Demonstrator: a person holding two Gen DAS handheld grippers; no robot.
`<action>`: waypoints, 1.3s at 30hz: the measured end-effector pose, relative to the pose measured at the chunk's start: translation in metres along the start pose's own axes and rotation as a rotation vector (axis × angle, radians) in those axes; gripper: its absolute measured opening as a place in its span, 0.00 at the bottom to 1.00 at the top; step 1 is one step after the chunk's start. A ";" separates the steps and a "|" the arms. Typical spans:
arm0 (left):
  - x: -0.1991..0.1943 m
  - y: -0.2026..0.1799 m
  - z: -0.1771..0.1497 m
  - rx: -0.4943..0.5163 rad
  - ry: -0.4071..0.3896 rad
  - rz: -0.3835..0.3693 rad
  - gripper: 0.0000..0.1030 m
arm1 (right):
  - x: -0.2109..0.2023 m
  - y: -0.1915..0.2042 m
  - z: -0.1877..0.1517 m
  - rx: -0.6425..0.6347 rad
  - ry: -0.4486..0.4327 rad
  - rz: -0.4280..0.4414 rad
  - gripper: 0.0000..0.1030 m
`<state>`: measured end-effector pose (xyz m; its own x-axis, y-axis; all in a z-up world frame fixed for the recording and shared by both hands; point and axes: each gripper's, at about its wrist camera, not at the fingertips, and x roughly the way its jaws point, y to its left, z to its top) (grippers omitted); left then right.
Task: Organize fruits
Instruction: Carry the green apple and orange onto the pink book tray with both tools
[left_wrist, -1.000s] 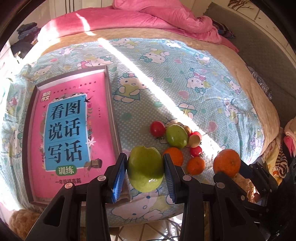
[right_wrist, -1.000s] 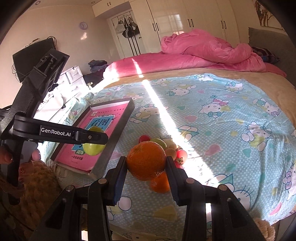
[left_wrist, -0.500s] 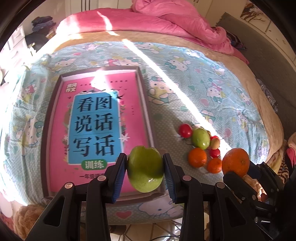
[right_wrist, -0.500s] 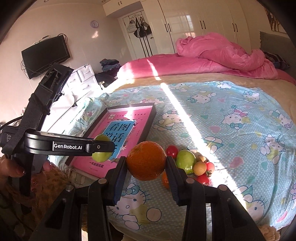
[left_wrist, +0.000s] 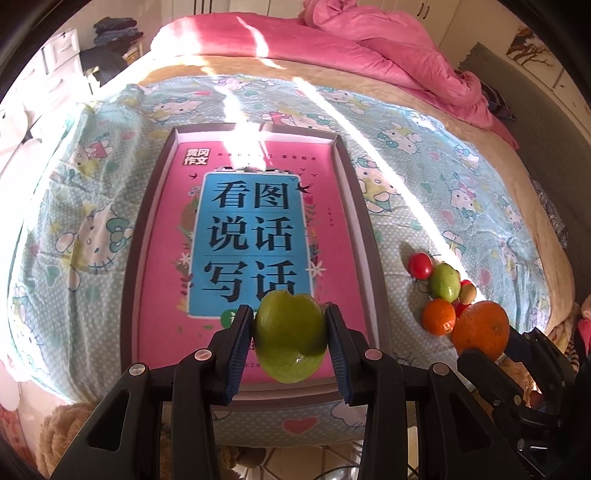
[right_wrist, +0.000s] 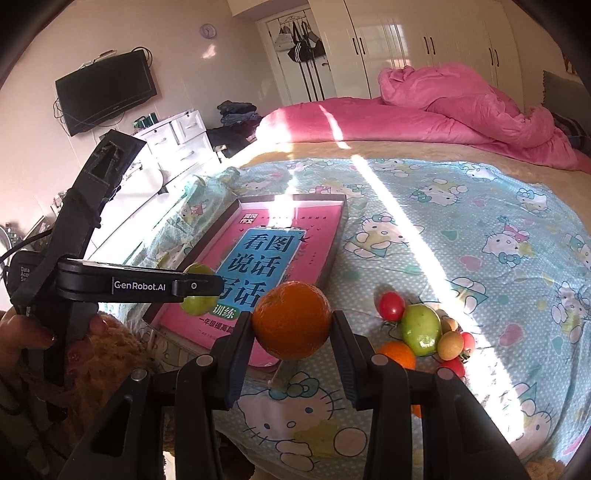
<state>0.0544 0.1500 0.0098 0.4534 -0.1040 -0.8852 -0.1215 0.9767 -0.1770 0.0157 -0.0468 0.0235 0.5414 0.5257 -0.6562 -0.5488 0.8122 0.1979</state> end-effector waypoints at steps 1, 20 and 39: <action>0.000 0.002 -0.001 -0.003 -0.001 -0.001 0.40 | 0.003 0.002 0.001 -0.003 0.004 0.004 0.41; 0.002 0.052 -0.015 -0.083 0.011 0.037 0.40 | 0.054 0.038 0.018 -0.039 0.066 0.075 0.41; 0.025 0.071 -0.025 -0.094 0.060 0.047 0.40 | 0.086 0.049 -0.005 -0.073 0.158 0.053 0.41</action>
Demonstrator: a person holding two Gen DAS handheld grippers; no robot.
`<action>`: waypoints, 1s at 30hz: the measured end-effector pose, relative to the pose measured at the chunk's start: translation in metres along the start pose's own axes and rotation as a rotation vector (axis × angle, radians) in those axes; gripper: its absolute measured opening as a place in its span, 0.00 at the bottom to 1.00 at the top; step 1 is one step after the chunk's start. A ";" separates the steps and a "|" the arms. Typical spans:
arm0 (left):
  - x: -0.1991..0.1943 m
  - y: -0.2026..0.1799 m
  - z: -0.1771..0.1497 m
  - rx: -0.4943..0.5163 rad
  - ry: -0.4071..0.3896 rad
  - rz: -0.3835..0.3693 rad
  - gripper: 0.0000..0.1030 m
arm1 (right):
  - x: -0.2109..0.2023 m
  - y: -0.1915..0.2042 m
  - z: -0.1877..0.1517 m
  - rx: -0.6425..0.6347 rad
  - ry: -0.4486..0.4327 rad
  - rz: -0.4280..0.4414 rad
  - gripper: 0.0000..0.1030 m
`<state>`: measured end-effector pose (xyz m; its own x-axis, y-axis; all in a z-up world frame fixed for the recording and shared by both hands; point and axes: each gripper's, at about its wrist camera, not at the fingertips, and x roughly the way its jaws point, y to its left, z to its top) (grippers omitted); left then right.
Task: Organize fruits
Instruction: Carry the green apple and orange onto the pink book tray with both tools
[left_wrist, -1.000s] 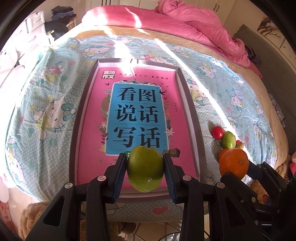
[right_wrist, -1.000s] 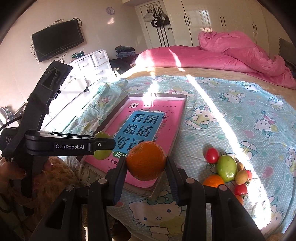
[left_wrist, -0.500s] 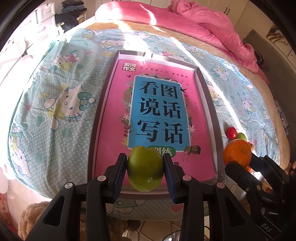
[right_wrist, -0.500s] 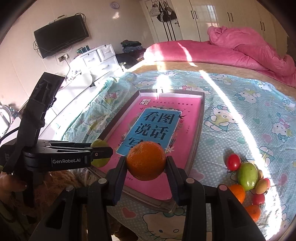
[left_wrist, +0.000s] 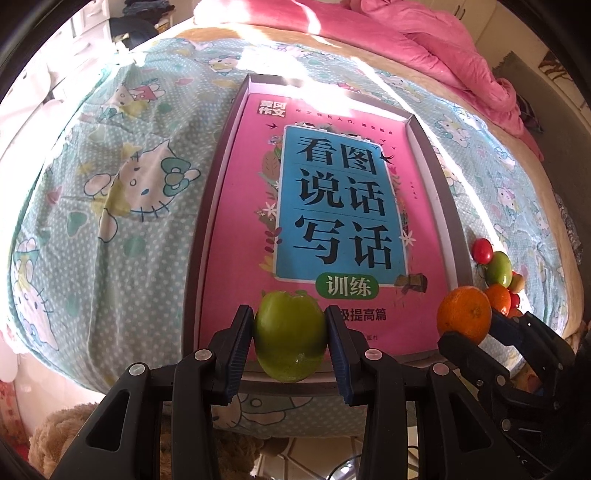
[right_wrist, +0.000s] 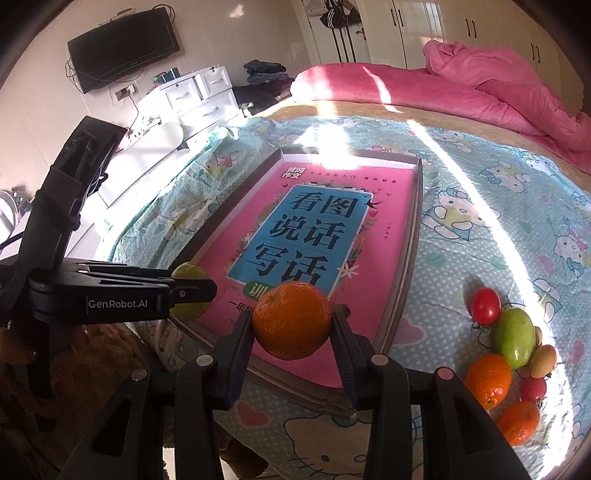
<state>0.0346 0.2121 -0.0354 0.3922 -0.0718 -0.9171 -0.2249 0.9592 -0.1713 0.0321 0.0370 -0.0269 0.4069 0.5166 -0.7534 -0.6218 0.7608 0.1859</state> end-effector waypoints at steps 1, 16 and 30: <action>0.001 -0.001 0.000 0.003 0.001 0.003 0.40 | 0.002 -0.001 -0.002 0.006 0.005 -0.002 0.41; 0.011 -0.003 0.001 0.027 0.017 0.051 0.40 | 0.013 -0.004 -0.010 0.008 0.049 -0.021 0.41; 0.012 0.000 0.000 0.018 0.022 0.049 0.40 | 0.017 -0.006 -0.013 0.023 0.079 -0.020 0.42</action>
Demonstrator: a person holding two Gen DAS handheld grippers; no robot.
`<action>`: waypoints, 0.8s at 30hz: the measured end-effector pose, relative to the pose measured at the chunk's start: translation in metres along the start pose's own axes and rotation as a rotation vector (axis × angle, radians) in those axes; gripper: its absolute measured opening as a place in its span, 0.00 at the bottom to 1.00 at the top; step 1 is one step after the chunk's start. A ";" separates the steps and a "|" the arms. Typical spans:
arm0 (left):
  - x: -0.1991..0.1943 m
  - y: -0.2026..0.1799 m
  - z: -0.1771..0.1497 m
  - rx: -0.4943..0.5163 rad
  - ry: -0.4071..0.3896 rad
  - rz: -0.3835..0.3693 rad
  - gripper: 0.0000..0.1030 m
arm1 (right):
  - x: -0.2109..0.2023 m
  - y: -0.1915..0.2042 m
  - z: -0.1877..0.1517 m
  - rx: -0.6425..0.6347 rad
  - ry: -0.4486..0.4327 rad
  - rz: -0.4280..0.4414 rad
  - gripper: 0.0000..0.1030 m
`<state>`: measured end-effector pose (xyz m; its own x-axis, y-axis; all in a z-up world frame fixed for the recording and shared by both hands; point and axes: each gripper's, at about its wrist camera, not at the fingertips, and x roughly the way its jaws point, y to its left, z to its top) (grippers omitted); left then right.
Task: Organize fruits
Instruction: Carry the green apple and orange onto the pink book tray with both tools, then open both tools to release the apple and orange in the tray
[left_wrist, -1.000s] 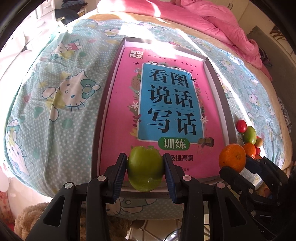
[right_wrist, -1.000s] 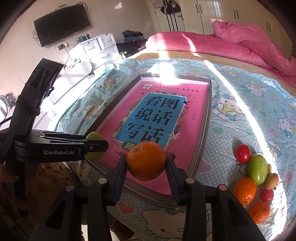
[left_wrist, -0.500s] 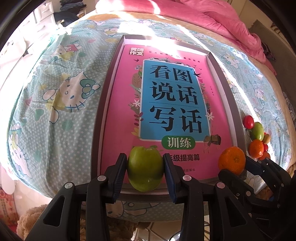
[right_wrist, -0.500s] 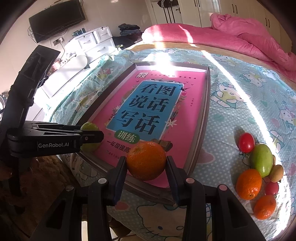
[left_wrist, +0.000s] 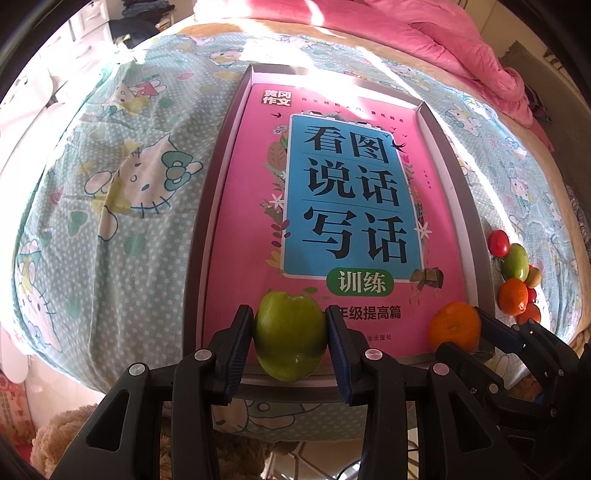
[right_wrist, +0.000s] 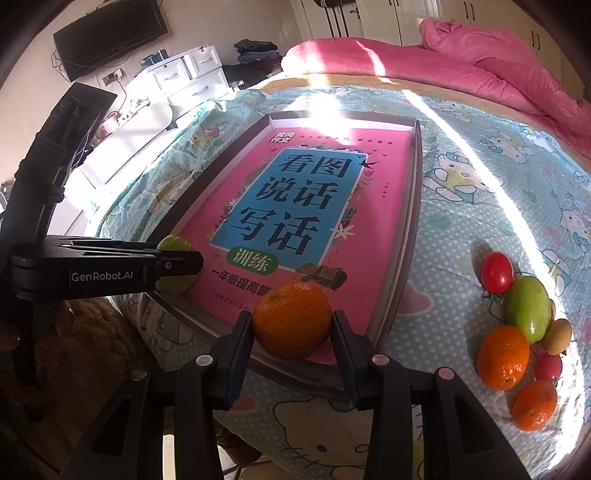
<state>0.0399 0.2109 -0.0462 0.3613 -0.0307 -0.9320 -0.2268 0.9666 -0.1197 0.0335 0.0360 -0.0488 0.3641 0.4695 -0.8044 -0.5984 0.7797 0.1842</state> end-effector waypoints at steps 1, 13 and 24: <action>0.000 0.000 0.000 0.000 0.001 0.001 0.40 | 0.000 0.000 0.000 0.000 0.000 0.000 0.42; -0.001 0.001 0.000 -0.002 -0.005 0.012 0.40 | -0.013 -0.002 -0.003 0.008 -0.025 0.007 0.42; -0.008 -0.002 0.001 0.007 -0.027 0.019 0.40 | -0.024 -0.008 -0.006 0.032 -0.043 0.002 0.42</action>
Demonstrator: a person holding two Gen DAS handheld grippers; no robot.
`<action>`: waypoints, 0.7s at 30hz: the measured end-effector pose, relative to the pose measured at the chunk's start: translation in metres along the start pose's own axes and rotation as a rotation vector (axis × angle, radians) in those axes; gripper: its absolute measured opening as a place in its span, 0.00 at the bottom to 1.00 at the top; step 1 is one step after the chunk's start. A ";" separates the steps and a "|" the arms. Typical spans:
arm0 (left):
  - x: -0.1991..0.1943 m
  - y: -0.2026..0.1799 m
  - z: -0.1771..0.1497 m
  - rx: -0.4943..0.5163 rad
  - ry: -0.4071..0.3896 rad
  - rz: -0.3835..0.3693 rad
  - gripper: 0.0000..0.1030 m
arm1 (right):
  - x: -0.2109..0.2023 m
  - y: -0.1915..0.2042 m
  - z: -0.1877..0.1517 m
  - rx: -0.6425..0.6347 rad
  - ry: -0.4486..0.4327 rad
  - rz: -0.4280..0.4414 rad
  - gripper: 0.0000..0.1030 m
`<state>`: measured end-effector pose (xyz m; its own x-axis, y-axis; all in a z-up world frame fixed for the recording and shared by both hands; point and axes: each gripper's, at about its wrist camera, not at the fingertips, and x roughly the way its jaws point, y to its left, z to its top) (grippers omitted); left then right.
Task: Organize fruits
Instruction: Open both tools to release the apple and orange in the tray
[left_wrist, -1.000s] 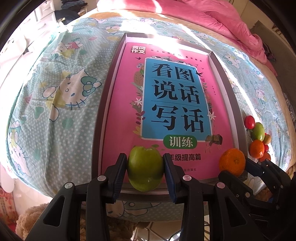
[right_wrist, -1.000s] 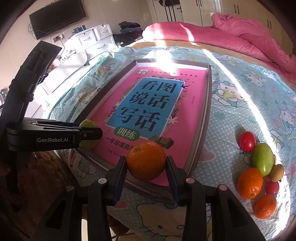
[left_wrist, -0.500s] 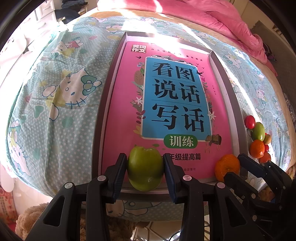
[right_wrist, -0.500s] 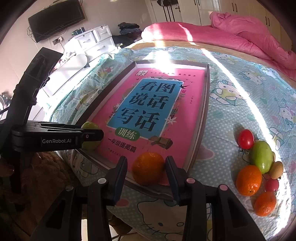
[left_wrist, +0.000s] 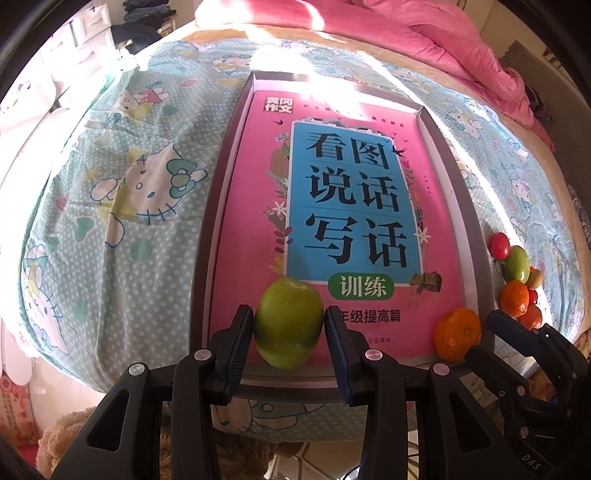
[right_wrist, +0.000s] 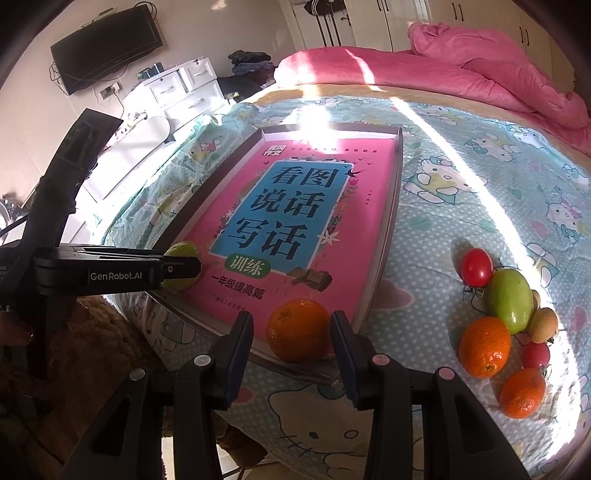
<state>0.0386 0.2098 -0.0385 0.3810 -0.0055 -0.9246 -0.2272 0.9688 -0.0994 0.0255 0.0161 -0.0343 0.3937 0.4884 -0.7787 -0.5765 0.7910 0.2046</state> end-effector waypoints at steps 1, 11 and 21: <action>-0.002 0.000 0.000 0.001 -0.009 -0.002 0.41 | -0.001 -0.001 0.000 0.002 -0.003 0.001 0.42; -0.016 -0.009 0.004 0.013 -0.071 -0.028 0.45 | -0.010 -0.005 0.000 0.018 -0.019 -0.010 0.43; -0.036 -0.024 0.010 0.035 -0.168 -0.036 0.66 | -0.028 -0.016 0.002 0.029 -0.068 -0.046 0.50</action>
<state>0.0394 0.1887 0.0013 0.5331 -0.0016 -0.8461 -0.1806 0.9767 -0.1156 0.0250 -0.0091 -0.0147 0.4674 0.4748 -0.7457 -0.5363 0.8229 0.1878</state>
